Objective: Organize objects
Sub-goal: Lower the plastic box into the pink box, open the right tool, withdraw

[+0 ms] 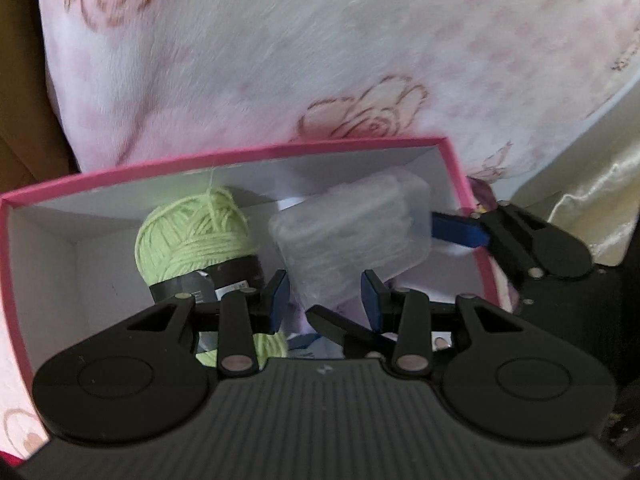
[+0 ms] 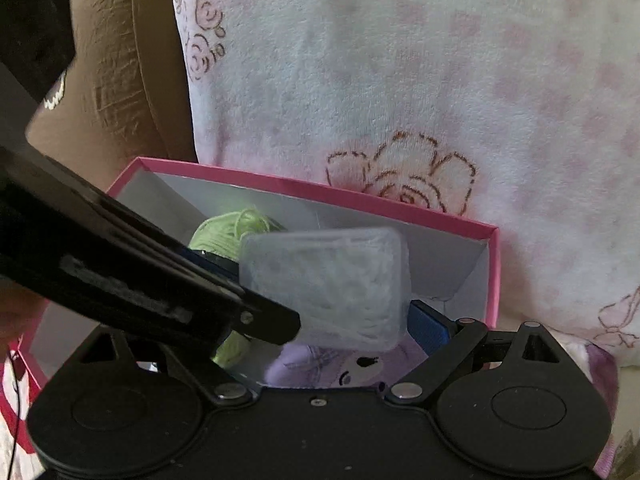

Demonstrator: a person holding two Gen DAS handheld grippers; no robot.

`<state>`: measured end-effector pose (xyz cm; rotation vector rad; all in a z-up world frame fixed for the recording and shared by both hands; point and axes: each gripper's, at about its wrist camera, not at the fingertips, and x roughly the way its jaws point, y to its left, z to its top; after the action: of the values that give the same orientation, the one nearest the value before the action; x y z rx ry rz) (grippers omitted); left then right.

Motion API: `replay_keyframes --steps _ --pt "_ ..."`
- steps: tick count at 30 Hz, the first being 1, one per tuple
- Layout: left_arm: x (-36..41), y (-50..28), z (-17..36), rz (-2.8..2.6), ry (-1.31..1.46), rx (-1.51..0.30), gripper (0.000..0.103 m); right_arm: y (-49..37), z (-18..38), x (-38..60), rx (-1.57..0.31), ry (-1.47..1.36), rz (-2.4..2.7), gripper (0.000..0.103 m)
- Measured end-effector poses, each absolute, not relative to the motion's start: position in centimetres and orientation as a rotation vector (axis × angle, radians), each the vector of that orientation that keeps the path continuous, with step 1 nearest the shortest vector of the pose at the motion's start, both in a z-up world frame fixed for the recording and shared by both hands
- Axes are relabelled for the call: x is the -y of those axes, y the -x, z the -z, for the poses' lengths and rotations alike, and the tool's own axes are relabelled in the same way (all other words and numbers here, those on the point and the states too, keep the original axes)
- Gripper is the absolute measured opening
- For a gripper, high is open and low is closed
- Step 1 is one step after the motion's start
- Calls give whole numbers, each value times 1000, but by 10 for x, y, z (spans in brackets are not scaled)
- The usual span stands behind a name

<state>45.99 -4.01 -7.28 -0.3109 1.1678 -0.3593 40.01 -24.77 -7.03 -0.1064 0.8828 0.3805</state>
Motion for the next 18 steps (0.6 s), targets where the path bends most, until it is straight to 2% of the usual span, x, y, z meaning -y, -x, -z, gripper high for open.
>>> replay_keyframes --steps 4,11,18 --pt "36 -464 86 360 344 -1191 37 -400 78 245 -899 148 -396 95" --pt "39 -468 90 348 355 -1184 38 -397 81 241 -884 214 -363 85" --pt "39 -468 86 304 373 -1133 35 -390 82 238 -863 263 -321 84"
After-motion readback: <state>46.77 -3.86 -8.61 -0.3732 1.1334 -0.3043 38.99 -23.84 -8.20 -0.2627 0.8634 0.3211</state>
